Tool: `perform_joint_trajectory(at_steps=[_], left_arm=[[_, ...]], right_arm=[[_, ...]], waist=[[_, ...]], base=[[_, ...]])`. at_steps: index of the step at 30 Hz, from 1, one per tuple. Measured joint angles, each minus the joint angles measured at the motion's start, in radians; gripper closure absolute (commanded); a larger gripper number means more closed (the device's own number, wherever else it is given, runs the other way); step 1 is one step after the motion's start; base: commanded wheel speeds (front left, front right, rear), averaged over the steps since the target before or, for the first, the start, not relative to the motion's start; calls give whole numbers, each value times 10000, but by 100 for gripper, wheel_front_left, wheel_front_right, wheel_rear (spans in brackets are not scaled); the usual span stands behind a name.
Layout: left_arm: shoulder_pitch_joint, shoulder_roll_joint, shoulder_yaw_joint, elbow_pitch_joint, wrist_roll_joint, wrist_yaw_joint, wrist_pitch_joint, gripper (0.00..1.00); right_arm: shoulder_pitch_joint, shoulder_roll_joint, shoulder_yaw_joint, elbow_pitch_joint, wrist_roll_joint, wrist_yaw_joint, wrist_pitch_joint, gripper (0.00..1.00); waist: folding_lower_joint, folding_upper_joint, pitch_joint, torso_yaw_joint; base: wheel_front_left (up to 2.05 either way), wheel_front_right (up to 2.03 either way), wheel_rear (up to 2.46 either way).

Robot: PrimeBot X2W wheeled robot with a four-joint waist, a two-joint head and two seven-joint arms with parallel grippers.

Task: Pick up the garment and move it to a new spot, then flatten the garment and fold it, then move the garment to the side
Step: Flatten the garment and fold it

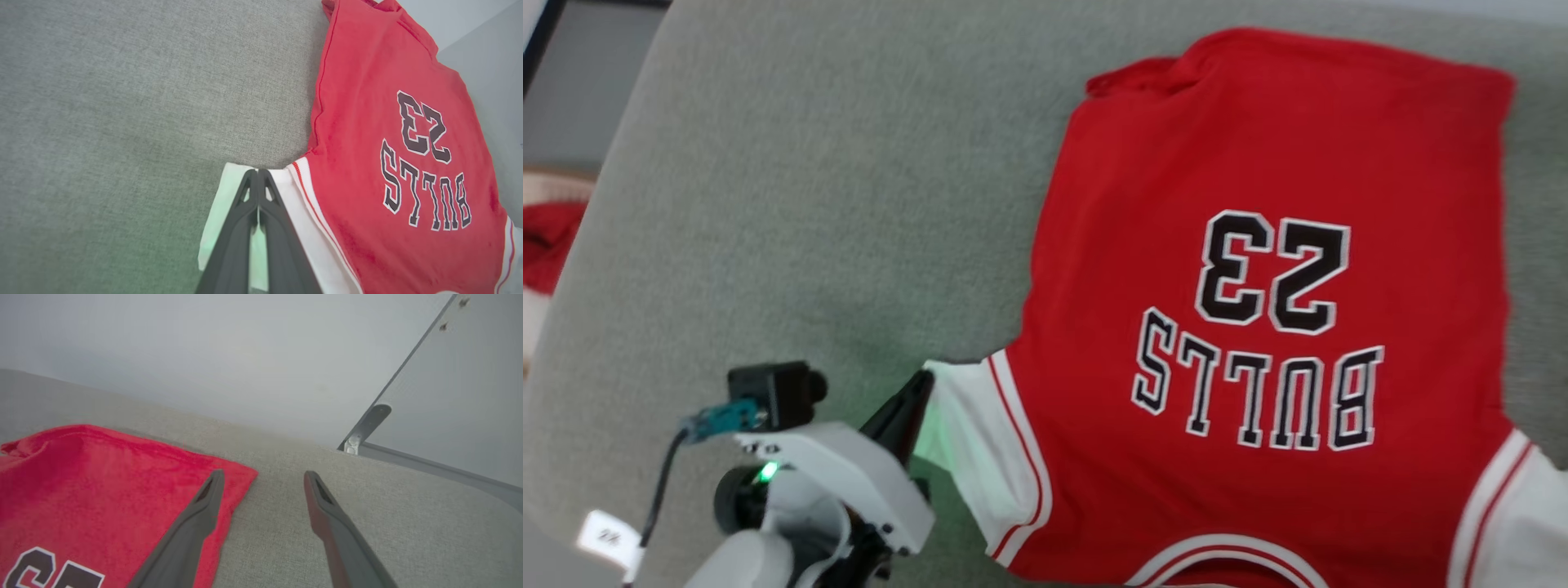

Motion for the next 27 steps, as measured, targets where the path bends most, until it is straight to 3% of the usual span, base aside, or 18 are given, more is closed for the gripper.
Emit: perform_joint_trajectory(at_steps=[6,14,25,27], left_arm=[[-611,-502,-290,531,113,-451,-276,100],[-1133,-926,-527,1085,123,-918,-453,100],[-1486,-1160,-539,1384,31,-1175,-610,100],[-1529,-1191,-537,1423,17,-1204,-616,100]], right_arm=[[-1706,-132,257,1749,-96,0,1413,0],[-2972,44,65,3202,-867,0,3081,0],[-3946,688,-1680,3921,-2777,-2,5404,0],[-4056,832,-2013,3885,-3122,-2,5852,100]], waist=[[0,0,710,475],[0,0,1572,1060],[0,0,2195,1602],[0,0,2244,1641]], base=[[0,0,0],[0,0,0],[0,0,0],[0,0,0]])
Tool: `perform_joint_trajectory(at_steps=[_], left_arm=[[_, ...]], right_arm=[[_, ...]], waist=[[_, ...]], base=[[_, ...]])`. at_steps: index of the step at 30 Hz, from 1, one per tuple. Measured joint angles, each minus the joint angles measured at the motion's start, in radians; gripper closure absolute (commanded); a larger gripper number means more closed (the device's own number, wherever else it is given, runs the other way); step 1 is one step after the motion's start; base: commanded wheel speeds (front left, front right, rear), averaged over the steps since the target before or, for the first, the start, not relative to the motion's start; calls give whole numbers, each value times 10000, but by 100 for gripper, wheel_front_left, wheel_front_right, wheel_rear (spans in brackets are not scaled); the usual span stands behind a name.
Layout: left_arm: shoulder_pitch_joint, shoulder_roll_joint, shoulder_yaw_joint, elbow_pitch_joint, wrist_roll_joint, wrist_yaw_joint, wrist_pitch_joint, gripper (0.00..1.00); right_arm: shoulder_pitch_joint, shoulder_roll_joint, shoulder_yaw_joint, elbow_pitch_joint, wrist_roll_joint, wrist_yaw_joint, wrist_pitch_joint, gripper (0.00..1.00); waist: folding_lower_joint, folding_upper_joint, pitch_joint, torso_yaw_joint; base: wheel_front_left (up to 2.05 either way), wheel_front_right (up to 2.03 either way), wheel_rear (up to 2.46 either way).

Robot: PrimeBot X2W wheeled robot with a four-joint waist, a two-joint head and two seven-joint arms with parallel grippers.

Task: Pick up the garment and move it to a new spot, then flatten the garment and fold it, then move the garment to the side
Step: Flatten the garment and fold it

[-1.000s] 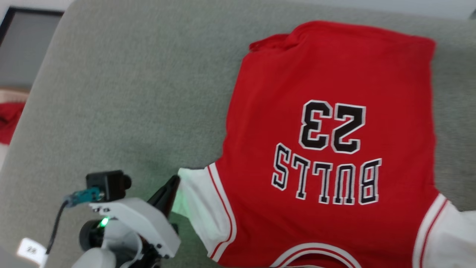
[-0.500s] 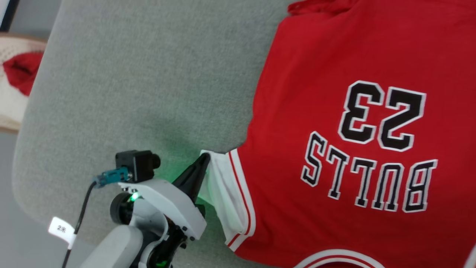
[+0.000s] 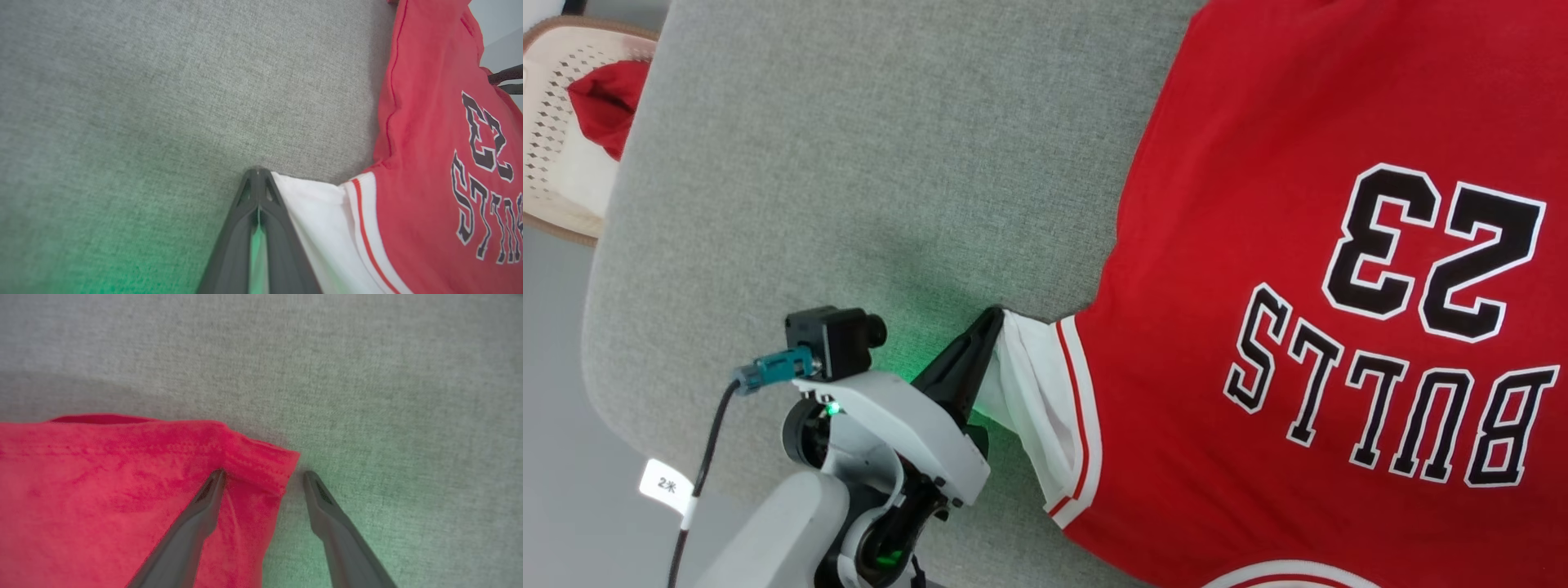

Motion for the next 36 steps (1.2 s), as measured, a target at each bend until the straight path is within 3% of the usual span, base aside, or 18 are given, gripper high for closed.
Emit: perform_joint_trajectory(at_steps=[5,17,26,36], left_arm=[[-66,-25,23,102,-2,-4,-58,100],[-29,171,199,527,-88,0,-125,100],[548,652,477,616,-213,263,-46,100],[1223,1204,734,267,-374,637,159,100]], right_arm=[[87,416,-504,-466,-525,0,754,100],[966,1091,-1246,-1076,-757,2,19,100],[2711,846,82,-1827,1108,0,-297,100],[5751,291,619,-4151,3492,0,-339,100]], waist=[[0,0,15,-20],[0,1,-603,-337],[0,0,-1520,-958],[0,0,-2635,-1856]], base=[[0,0,0],[0,0,0],[0,0,0],[0,0,0]])
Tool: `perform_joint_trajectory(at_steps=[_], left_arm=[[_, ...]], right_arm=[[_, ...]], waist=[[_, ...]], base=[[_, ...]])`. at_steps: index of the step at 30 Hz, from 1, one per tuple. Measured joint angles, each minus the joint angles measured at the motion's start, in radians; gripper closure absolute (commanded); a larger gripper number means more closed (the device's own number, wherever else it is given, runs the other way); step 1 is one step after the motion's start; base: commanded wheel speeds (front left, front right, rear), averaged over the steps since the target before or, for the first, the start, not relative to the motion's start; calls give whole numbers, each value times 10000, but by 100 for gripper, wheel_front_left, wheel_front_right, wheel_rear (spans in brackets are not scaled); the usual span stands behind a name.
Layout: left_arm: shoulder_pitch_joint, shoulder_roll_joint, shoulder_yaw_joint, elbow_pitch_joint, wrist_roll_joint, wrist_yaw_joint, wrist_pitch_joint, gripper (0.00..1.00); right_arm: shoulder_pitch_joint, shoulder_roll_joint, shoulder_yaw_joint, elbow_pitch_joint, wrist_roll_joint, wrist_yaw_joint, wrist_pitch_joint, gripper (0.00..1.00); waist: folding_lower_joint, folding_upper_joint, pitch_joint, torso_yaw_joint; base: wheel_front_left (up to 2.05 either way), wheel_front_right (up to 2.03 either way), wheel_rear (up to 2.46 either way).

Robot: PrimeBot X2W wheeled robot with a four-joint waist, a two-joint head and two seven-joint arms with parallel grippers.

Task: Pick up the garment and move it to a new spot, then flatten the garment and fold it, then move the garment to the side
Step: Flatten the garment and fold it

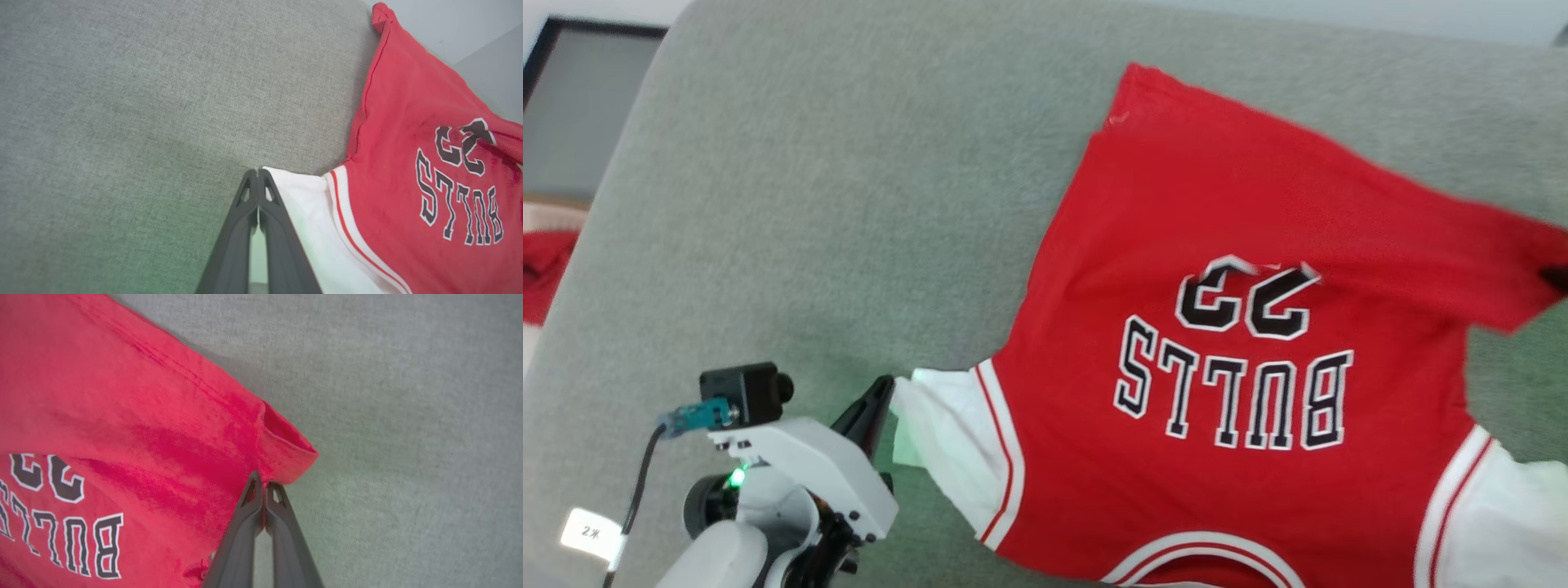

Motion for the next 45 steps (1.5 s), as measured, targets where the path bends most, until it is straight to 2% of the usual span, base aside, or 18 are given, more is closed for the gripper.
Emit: perform_joint_trajectory(at_steps=[7,14,22,25,26,27,28,29,36,45], left_arm=[[643,295,136,-424,-115,295,84,100],[1033,453,163,-723,-222,395,157,100],[1138,533,138,-861,-245,468,232,100],[1140,535,130,-861,-249,468,259,100],[1141,533,125,-859,-251,468,259,100],[1142,533,121,-855,-251,468,259,100],[1143,533,119,-849,-251,468,261,100],[1144,535,117,-842,-251,468,261,100],[1171,537,73,-807,-259,468,261,100],[1188,479,-69,-761,-244,466,301,100]], right_arm=[[2393,245,-788,-1875,834,0,84,100],[4698,1099,-1948,-3361,980,2,134,100],[5939,1998,-2385,-3716,857,0,-506,100],[6027,2048,-2332,-3545,694,0,-913,99],[6040,2038,-2278,-3480,663,0,-1009,80],[6044,2011,-2174,-3442,629,0,-1095,56],[6047,1969,-2073,-3432,617,0,-1187,5],[6050,1937,-2025,-3428,631,2,-1266,0],[6309,1636,-1902,-3831,821,0,-1609,0],[6112,1434,-1469,-5066,928,2,-1891,0]], waist=[[0,0,-647,-577],[0,0,-1119,-1015],[0,0,-1277,-1377],[0,0,-1288,-1449],[0,0,-1292,-1471],[0,0,-1299,-1488],[0,0,-1308,-1502],[0,0,-1322,-1513],[0,0,-1421,-1517],[0,0,-1481,-1271]], base=[[0,0,0],[0,0,0],[0,0,0],[0,0,0],[0,0,0],[0,0,0],[0,0,0],[0,0,0],[0,0,0],[0,0,0]])
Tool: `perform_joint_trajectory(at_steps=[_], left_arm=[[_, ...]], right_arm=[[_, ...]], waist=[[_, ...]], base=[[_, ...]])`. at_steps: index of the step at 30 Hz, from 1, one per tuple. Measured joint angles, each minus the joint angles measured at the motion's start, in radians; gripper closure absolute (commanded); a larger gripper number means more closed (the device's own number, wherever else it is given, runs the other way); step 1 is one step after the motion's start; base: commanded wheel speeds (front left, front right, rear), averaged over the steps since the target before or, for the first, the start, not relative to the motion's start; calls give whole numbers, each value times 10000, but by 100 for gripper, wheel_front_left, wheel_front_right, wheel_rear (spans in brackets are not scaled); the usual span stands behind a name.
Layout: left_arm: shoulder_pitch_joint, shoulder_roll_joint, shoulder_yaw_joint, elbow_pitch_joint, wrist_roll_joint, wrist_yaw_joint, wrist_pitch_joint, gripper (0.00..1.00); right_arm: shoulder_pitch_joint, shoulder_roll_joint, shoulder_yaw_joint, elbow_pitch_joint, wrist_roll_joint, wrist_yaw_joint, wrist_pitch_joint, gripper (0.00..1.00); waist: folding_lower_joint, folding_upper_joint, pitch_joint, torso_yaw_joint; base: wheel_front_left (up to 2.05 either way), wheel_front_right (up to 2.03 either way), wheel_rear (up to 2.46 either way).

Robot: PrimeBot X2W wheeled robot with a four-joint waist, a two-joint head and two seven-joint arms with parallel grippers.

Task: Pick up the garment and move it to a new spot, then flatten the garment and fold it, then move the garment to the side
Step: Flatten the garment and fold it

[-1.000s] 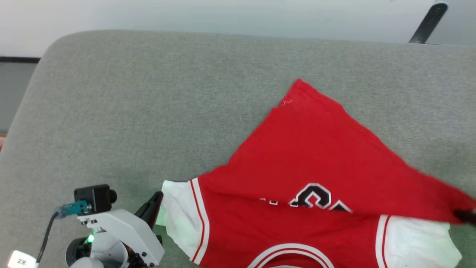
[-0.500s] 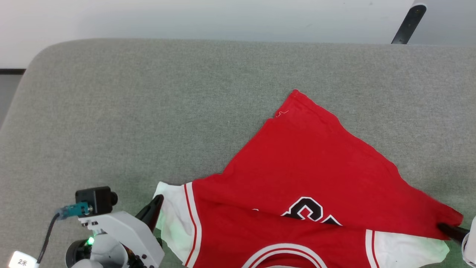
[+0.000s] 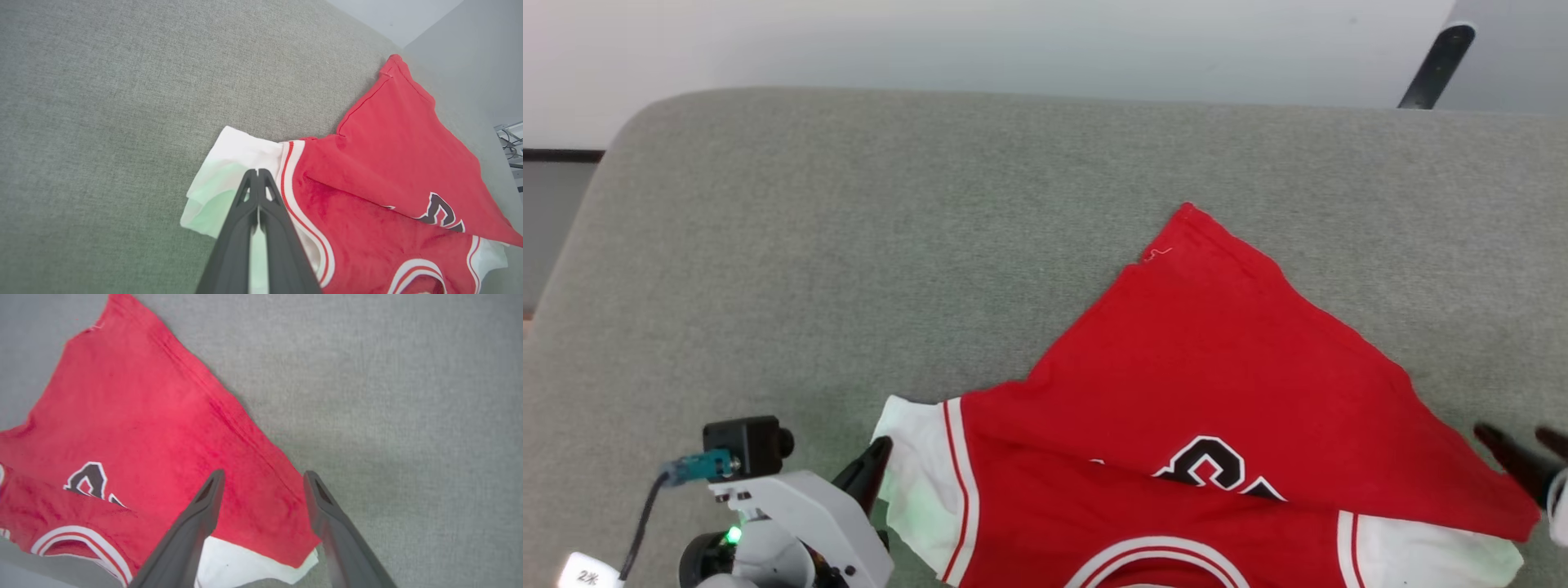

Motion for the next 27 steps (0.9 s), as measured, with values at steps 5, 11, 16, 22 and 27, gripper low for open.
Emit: perform_joint_trajectory(at_steps=[5,11,16,22,27], left_arm=[[-152,-123,-224,79,54,-50,117,100],[-703,-431,-631,311,215,-265,268,100],[-1238,-828,-1045,614,391,-504,372,100],[-1730,-1262,-1336,1072,458,-863,376,100],[-2046,-1592,-1519,1532,460,-1193,261,100]], right_arm=[[-994,-155,606,-224,48,-2,-180,0],[-2680,-581,1448,596,-151,-2,-700,0],[-4009,-1087,2428,1787,-234,0,-811,0],[-5574,-1534,3492,3486,-88,0,-497,0],[-6652,-1848,4163,4941,-50,-2,-146,0]], waist=[[0,0,49,302],[0,0,169,826],[0,0,325,1357],[0,0,580,1978],[-1,0,889,2402]], base=[[0,0,0],[0,0,0],[0,0,0],[0,0,0],[0,0,0]])
